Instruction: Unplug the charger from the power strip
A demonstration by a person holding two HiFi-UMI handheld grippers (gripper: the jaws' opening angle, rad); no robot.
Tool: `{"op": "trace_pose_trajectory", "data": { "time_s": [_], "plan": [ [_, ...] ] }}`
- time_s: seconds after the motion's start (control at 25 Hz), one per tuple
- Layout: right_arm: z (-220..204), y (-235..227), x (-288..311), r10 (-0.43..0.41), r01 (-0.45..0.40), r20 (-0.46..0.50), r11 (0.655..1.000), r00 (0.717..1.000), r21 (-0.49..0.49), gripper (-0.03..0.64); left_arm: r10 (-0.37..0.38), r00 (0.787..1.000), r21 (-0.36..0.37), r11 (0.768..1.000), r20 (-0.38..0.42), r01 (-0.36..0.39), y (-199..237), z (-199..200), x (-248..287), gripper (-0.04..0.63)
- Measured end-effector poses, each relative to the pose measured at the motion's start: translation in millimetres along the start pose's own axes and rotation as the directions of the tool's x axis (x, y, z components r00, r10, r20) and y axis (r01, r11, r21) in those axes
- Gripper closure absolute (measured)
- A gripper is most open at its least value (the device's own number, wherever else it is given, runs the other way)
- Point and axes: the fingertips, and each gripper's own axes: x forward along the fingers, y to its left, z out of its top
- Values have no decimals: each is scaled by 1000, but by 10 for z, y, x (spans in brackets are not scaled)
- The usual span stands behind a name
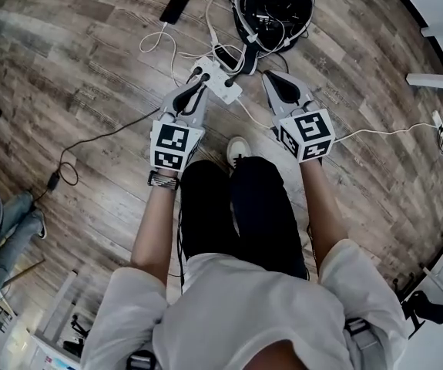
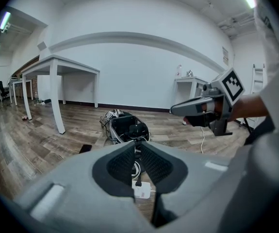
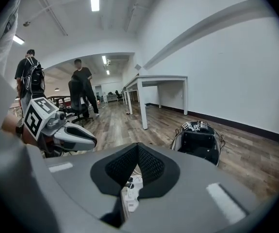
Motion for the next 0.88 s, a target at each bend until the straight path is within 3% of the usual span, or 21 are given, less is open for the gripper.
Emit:
{"op": "trace_pose_trajectory", "data": {
  "time_s": [0.4, 0.56, 0.88],
  "plan": [
    [-1194, -136, 662, 3, -2, -36, 1000, 999, 22, 615, -24, 1000, 35, 999, -13, 25, 202, -963, 688, 555],
    [-1693, -182, 822, -2, 6, -61, 997, 998, 71, 615, -41, 999, 0, 999, -12, 41, 171, -1370, 892, 548],
    [-2277, -231, 1255, 3, 6, -98, 996, 995, 90, 615, -71, 997, 6, 997, -35, 72, 213, -1818, 1283, 545]
  ]
}}
